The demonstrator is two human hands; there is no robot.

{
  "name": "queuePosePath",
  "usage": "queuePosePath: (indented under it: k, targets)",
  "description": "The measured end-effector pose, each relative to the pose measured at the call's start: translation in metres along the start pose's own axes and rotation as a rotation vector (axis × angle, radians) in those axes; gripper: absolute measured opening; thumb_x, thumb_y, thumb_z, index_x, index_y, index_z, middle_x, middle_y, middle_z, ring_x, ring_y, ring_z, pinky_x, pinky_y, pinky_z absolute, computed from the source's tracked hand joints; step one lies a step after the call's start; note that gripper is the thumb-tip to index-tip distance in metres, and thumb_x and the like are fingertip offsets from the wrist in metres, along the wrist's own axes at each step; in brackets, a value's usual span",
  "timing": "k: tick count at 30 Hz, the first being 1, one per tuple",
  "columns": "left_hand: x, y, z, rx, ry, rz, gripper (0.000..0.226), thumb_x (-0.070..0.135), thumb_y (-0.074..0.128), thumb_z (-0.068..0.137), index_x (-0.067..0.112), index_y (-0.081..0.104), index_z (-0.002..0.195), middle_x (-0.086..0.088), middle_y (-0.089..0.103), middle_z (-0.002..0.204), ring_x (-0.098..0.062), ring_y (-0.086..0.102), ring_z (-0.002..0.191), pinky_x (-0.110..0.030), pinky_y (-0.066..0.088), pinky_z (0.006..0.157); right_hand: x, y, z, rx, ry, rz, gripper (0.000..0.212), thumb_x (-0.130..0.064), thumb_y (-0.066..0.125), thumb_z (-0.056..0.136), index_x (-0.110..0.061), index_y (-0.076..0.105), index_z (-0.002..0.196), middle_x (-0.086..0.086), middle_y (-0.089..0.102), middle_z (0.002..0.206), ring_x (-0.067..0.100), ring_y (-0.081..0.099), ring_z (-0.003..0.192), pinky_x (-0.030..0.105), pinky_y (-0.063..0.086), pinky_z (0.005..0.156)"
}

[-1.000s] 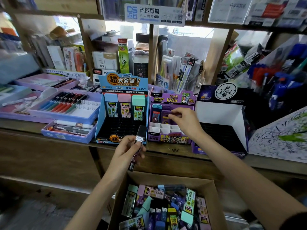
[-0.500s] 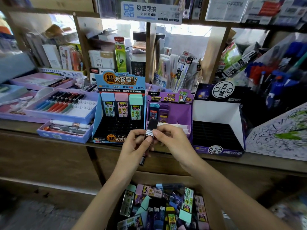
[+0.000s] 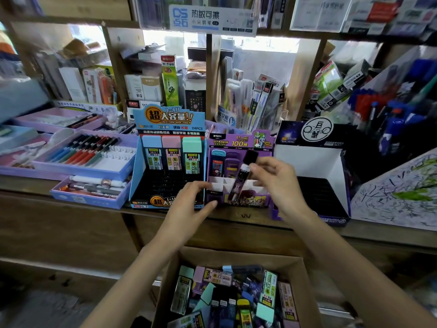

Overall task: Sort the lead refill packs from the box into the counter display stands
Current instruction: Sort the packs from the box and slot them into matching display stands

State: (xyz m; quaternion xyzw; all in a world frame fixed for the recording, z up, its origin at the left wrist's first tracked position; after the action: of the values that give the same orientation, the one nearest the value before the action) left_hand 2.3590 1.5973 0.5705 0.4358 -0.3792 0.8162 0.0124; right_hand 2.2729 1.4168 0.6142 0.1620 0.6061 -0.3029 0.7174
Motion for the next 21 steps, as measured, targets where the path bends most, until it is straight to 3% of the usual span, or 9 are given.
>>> queuePosePath:
  k: [5, 10, 13, 17, 21]
  targets:
    - [-0.017, 0.002, 0.02, 0.027, -0.05, 0.274, 0.054, 0.033, 0.057, 0.091, 0.014, 0.038, 0.139, -0.002, 0.045, 0.138, -0.018, 0.041, 0.128, -0.037, 0.036, 0.106, -0.007, -0.018, 0.032, 0.164, -0.158, -0.118, 0.014, -0.011, 0.061, 0.089, -0.025, 0.061, 0.091, -0.01, 0.064, 0.083, 0.008, 0.062, 0.079, 0.035, 0.054, 0.081]
    - [-0.034, 0.014, 0.02, -0.022, -0.037, 0.558, 0.053, 0.046, 0.047, 0.093, 0.022, 0.036, 0.14, 0.004, 0.049, 0.136, -0.015, 0.044, 0.126, -0.031, 0.026, 0.103, -0.004, -0.011, 0.04, 0.159, -0.163, -0.137, 0.022, -0.009, 0.06, 0.09, -0.03, 0.06, 0.086, -0.012, 0.063, 0.083, 0.013, 0.063, 0.083, 0.046, 0.053, 0.085]
    - [-0.038, 0.015, 0.016, -0.009, 0.023, 0.631, 0.049, 0.043, 0.046, 0.094, 0.023, 0.037, 0.138, 0.006, 0.047, 0.137, -0.013, 0.043, 0.126, -0.029, 0.026, 0.1, -0.006, -0.004, 0.034, 0.142, -0.209, -0.132, 0.022, -0.012, 0.061, 0.09, -0.034, 0.06, 0.085, -0.013, 0.064, 0.084, 0.007, 0.064, 0.083, 0.034, 0.054, 0.083]
    - [-0.039, 0.008, 0.02, -0.076, 0.05, 0.585, 0.044, 0.037, 0.048, 0.095, 0.023, 0.04, 0.137, 0.007, 0.047, 0.135, -0.013, 0.043, 0.124, -0.029, 0.029, 0.1, -0.026, 0.004, 0.031, 0.11, -0.358, -0.185, 0.012, -0.015, 0.061, 0.09, -0.025, 0.062, 0.097, -0.012, 0.065, 0.085, 0.003, 0.063, 0.078, 0.012, 0.048, 0.072]
    - [-0.034, 0.004, 0.017, -0.078, 0.039, 0.541, 0.043, 0.035, 0.049, 0.095, 0.023, 0.041, 0.136, 0.006, 0.047, 0.135, -0.013, 0.043, 0.123, -0.029, 0.029, 0.101, -0.047, -0.022, 0.045, 0.192, -0.428, -0.221, 0.013, -0.012, 0.06, 0.09, -0.023, 0.06, 0.096, -0.016, 0.06, 0.078, -0.007, 0.058, 0.067, 0.008, 0.043, 0.063]
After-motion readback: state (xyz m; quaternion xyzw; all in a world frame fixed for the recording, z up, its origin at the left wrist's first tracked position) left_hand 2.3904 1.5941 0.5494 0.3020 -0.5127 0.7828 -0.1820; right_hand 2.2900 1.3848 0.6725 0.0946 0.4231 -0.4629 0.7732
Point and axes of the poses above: each hand's wrist, its own z-axis towards the middle knuckle, its own y-axis out of the palm, x = y × z, the point moved 1 cm from there along z, towards the middle knuckle
